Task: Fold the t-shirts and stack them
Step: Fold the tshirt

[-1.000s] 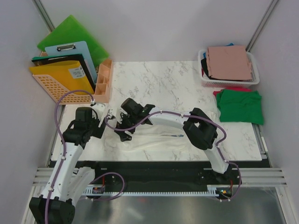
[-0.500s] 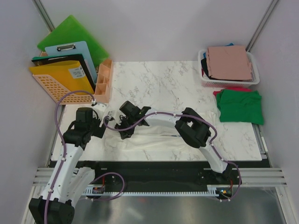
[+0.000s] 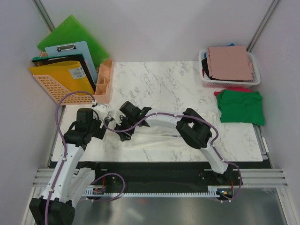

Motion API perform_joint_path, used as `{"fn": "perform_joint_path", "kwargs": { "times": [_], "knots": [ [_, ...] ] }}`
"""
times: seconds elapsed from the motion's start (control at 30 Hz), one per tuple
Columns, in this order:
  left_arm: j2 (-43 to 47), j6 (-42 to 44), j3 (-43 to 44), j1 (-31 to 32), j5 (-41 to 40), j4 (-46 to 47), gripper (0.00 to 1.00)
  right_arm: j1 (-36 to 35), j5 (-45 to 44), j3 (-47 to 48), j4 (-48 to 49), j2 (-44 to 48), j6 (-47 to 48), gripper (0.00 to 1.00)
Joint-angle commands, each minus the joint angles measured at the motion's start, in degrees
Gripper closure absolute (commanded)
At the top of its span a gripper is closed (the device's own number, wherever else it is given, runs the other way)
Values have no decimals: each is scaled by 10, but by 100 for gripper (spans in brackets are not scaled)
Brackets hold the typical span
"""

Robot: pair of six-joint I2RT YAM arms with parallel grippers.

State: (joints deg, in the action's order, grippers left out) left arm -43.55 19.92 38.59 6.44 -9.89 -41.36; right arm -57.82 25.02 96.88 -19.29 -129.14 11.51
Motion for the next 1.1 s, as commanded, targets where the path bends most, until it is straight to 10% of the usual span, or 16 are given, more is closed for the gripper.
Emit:
{"fn": "perform_joint_path", "kwargs": {
  "times": [0.0,0.43,1.07],
  "knots": [
    [0,5,0,-4,12,20,5,-3,-25,-4,14,28,18,33],
    [8,5,-4,-5,18,15,5,-1,-157,-38,72,50,10,30],
    [-4,12,-8,-5,24,17,4,-1,-83,-102,108,187,34,25]
  ]
}}
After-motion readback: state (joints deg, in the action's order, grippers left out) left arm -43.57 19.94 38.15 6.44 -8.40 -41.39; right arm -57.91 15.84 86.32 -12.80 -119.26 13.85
